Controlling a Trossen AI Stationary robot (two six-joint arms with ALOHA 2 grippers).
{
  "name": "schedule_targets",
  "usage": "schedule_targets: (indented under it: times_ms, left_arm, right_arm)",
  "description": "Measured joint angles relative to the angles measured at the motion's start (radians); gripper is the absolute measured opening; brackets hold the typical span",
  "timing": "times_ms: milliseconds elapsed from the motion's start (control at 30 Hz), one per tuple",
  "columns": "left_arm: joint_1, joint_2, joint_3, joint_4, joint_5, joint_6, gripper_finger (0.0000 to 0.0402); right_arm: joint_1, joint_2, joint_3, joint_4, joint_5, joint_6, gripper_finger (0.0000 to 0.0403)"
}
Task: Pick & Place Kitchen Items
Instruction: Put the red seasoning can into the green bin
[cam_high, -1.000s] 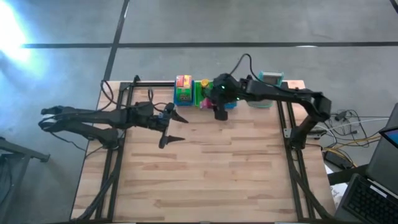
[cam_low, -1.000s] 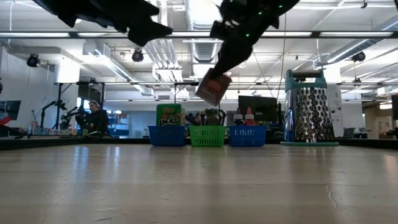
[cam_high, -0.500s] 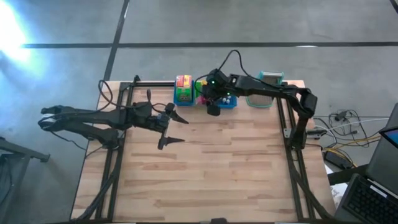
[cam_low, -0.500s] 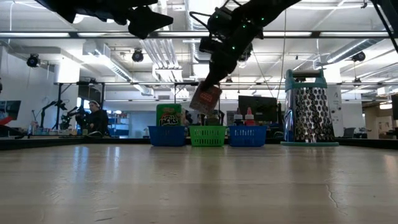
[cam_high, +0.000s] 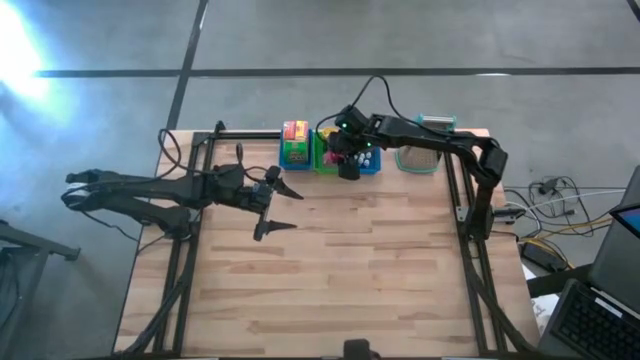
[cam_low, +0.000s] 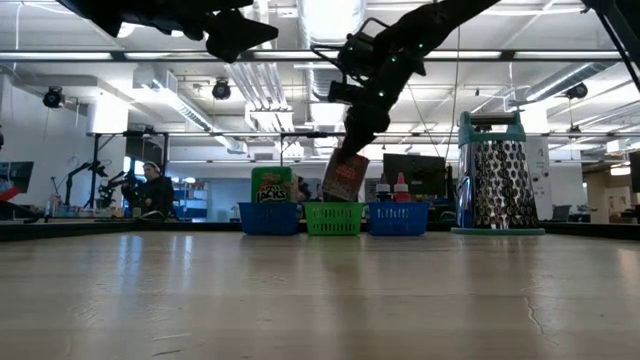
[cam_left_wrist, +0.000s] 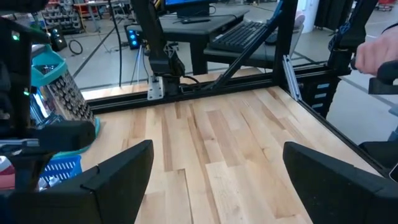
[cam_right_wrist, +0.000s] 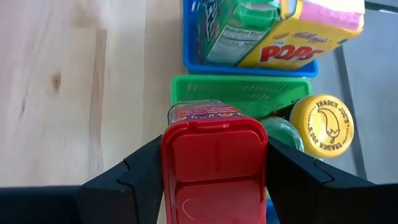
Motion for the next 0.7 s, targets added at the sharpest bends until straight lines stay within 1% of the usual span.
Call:
schedule_targets:
  times_ms: [300,467,700]
  left_arm:
    - [0.000,0.000,0.000,0.000,0.000,0.000,0.0362]
    - [0.000,0.000,0.000,0.000,0.000,0.009,0.0362]
    - [0.000,0.000,0.000,0.000,0.000,0.012,0.0362]
  right_arm:
    - [-0.003,0.028,0.003,0.001,0.006,-0.013,0.0219]
    - [0.002,0.026,0.029,-0.003,0.000,0.056,0.0219]
    - [0.003,0.024,0.043,-0.003,0.000,0.040,0.0219]
